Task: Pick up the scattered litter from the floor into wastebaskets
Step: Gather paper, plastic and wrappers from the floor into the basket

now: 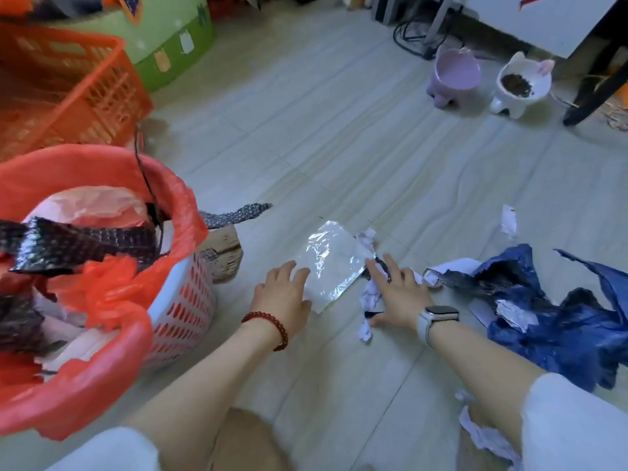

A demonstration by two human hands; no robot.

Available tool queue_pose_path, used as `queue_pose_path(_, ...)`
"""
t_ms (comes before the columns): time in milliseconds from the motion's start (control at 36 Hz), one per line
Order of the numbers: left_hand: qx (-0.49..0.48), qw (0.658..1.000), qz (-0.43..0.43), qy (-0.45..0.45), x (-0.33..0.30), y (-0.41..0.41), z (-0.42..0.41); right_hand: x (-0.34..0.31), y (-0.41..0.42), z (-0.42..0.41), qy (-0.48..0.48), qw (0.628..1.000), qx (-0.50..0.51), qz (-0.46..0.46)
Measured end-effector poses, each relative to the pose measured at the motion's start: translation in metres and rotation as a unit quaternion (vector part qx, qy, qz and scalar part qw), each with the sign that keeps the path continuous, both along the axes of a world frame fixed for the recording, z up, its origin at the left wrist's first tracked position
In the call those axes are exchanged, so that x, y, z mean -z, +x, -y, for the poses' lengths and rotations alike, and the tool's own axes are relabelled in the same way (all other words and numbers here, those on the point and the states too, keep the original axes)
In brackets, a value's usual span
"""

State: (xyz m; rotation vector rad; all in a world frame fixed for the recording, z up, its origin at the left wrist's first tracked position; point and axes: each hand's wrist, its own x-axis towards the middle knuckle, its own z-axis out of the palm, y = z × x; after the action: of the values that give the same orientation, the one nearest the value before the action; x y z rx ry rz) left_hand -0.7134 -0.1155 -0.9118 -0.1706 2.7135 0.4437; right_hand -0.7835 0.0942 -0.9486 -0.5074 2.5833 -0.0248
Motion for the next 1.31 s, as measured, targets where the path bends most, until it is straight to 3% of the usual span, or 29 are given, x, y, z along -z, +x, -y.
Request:
queue_pose_path(111,-0.015,0.999,0.018,0.022,0.027,-0.020,-0.007,0.009,-0.012,0.002,-0.007,1.000,-0.005,0.006)
queue_pose_path(278,-0.042,0.999,0.017,-0.016,0.056,-0.051,-0.026,0.021,-0.001,-0.003,-0.118,0.993,0.025,0.006)
queue_pose_path(389,-0.052,0.998,-0.025,-0.028,0.063,-0.050,-0.028,0.033,0.014,-0.007,-0.198,0.974,0.016,-0.111)
queue_pose_path(500,-0.027,0.995,-0.060,-0.081,0.059,-0.047,-0.019,0.042,0.025,-0.007,-0.231,0.961,0.006,-0.150)
queue_pose_path(639,0.003,0.987,-0.147,-0.071,0.061,-0.030,-0.001,0.027,0.025,-0.011,-0.265,0.951,0.041,-0.154)
queue_pose_path(750,-0.052,0.990,-0.122,-0.041,0.059,-0.013,0.009,0.019,0.028,-0.023,-0.287,0.943,0.103,-0.132)
queue_pose_path(889,-0.024,0.991,-0.132,-0.018,0.052,0.007,0.018,0.004,0.024,-0.029,-0.218,0.965,0.130,-0.069)
queue_pose_path(1056,-0.031,0.991,-0.117,0.048,0.020,0.011,0.016,-0.012,0.022,-0.015,-0.168,0.974,0.144,-0.054)
queue_pose_path(1306,-0.054,0.953,-0.272,0.120,-0.081,-0.003,0.005,-0.098,0.006,0.024,-0.311,0.923,0.182,-0.138)
